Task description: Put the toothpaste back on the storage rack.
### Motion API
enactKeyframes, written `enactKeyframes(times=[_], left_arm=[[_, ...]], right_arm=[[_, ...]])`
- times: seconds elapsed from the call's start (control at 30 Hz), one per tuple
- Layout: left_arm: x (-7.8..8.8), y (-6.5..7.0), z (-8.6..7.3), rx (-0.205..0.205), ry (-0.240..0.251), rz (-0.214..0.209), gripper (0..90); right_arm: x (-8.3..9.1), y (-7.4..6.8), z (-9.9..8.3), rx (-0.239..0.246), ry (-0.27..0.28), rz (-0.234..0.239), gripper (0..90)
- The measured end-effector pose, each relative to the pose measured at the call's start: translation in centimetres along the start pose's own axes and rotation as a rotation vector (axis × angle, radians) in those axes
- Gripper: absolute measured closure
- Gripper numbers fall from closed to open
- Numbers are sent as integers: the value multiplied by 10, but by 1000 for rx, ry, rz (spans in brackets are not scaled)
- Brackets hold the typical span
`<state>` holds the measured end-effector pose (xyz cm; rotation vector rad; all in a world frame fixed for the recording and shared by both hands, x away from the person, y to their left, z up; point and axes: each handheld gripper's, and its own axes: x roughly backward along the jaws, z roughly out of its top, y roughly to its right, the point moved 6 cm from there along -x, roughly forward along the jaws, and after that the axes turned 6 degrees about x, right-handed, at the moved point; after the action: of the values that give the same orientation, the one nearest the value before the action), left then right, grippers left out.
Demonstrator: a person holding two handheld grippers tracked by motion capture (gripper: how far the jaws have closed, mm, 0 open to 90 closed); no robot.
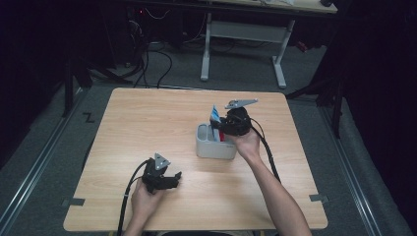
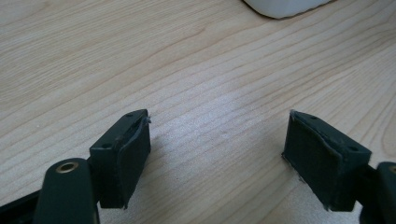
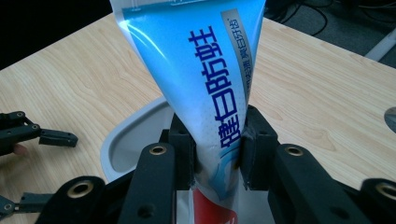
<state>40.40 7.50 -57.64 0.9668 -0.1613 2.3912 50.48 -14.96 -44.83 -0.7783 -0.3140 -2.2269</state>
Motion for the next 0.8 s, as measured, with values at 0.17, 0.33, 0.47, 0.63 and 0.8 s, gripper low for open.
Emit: enactKeyframes(times=[0.17,0.33,0.47,0.63,0.8], left_arm=[[0,0,0,0,-1,1,231],[0,0,0,-2,-1,1,231],[0,0,0,-1,-1,2,231],[0,0,0,0,-1,4,231],[0,0,0,0,0,4,231]], right_arm=[[2,1,-6,-8,-7,4,695],[5,4,-10,-29,14,6,692],[11,6,-14,-41,33,6,677],[16,12,-14,-48,36,-2,660],[14,15,-17,-62,56,15,661]])
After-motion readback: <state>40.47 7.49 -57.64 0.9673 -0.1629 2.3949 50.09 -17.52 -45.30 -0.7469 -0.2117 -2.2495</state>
